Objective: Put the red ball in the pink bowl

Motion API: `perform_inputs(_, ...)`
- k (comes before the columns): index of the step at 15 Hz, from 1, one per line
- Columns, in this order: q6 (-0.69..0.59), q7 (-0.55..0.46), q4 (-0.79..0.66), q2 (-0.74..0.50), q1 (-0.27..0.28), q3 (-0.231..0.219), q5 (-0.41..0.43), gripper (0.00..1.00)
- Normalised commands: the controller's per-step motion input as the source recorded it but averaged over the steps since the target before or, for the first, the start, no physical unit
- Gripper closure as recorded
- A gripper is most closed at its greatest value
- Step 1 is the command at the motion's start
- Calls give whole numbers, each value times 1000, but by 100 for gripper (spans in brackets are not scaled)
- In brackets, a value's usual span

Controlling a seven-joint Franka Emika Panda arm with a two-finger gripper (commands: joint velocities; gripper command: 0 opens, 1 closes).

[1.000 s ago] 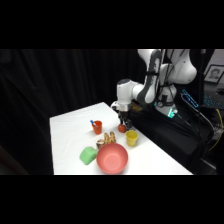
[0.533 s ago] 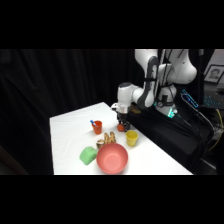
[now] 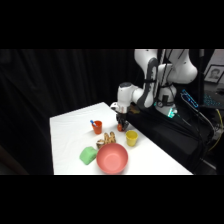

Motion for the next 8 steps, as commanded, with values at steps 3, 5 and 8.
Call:
perform_inputs(3, 72, 160, -19, -45, 212, -205, -136, 88)
perform_inputs(5, -65, 158, -7, -92, 176, -173, -133, 100)
perform_inputs(8, -277, 122, -6, -227, 99, -102, -147, 98)
